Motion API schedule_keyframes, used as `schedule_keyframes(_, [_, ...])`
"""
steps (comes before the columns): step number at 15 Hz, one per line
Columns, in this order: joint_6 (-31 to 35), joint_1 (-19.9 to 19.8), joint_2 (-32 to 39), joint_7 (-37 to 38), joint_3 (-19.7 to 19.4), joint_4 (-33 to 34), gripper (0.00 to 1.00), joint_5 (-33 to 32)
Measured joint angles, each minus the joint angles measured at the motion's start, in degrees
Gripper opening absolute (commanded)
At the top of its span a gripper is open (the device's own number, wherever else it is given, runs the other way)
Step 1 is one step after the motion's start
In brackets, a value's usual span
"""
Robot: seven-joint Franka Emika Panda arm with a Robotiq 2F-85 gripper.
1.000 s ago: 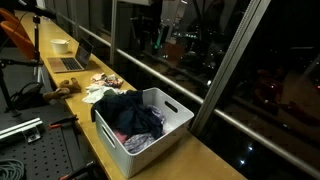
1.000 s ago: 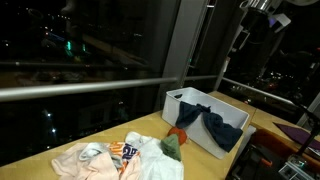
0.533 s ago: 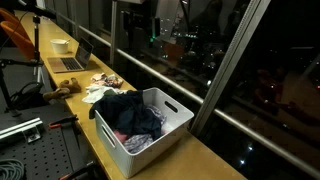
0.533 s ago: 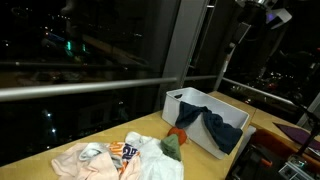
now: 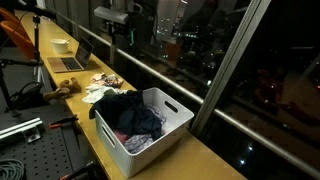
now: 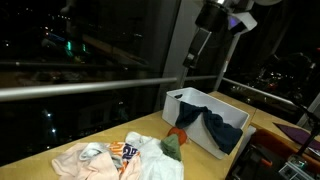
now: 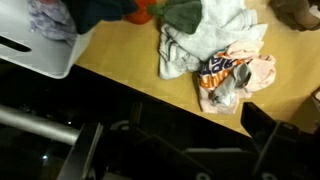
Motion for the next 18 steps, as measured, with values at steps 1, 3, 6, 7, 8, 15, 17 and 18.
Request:
schedule_keyframes(1, [0.39,0.98,2.94,0.84,0.75,2.31,1.0,-0.23])
schedule_keyframes(3, [0.56,3.04,8.98,2.57,1.89,7.5,1.0,-0.92])
schedule_keyframes(6, [0.5,6.73,18.21,4.94,2.48,16.23,1.0,-1.88])
schedule_keyframes(7, [0.45,8.05,21.18,5.75,2.52,19.09,1.0,-2.27])
schedule_keyframes(8, [0.39,9.32,24.02,6.54,2.53,21.84,1.0,-2.63])
schedule_keyframes(15, [-5.43,17.28,42.6,12.19,1.49,40.38,1.0,-4.69])
schedule_keyframes(17, [-8.94,18.77,46.96,13.77,0.87,45.49,1.0,-5.31])
schedule_keyframes(18, [-10.68,19.37,48.83,14.36,0.6,47.81,1.0,-5.51])
